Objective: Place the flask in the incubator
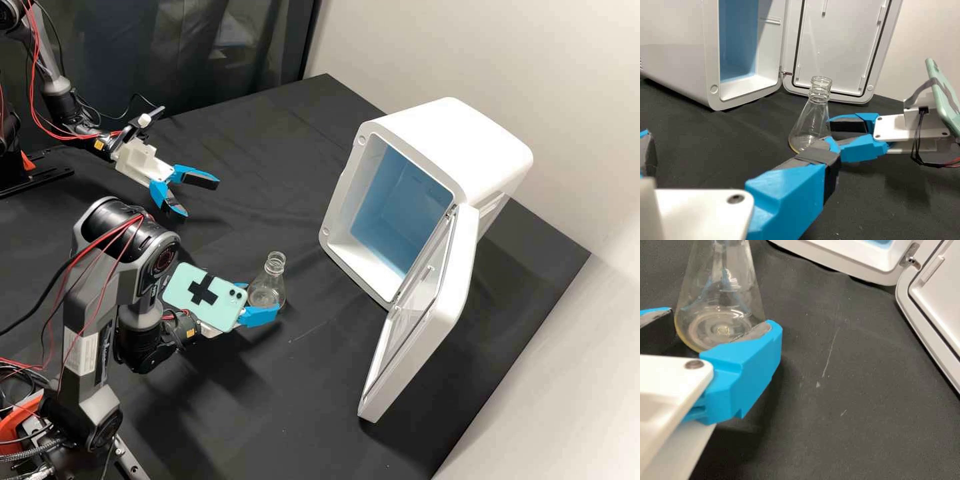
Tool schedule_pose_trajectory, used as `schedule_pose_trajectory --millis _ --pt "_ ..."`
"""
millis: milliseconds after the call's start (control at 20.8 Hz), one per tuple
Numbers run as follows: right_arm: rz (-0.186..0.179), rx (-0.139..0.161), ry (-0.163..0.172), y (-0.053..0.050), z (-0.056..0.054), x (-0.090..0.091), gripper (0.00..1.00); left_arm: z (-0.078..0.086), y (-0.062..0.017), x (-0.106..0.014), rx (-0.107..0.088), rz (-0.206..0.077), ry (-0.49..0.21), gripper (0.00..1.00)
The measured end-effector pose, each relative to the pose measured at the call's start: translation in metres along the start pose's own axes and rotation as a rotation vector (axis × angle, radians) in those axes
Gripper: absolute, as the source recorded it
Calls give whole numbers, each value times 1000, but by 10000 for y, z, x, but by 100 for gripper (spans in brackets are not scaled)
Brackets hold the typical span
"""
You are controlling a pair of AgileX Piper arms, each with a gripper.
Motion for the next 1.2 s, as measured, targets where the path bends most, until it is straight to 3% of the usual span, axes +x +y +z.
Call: schedule_pose_trajectory --millis 384,576,720,912,1200 --pt "29 56 -15 110 92 47 100 0 0 0 0 0 0 100" --pt "53 112 18 198 78 23 100 0 0 0 0 0 0 100" --pt "69 113 47 245 36 60 100 0 0 0 0 0 0 100" --pt "94 118 51 302 31 109 100 0 0 0 0 0 0 100" --pt "99 118 52 311 27 130 100 0 0 0 -7 0 0 100"
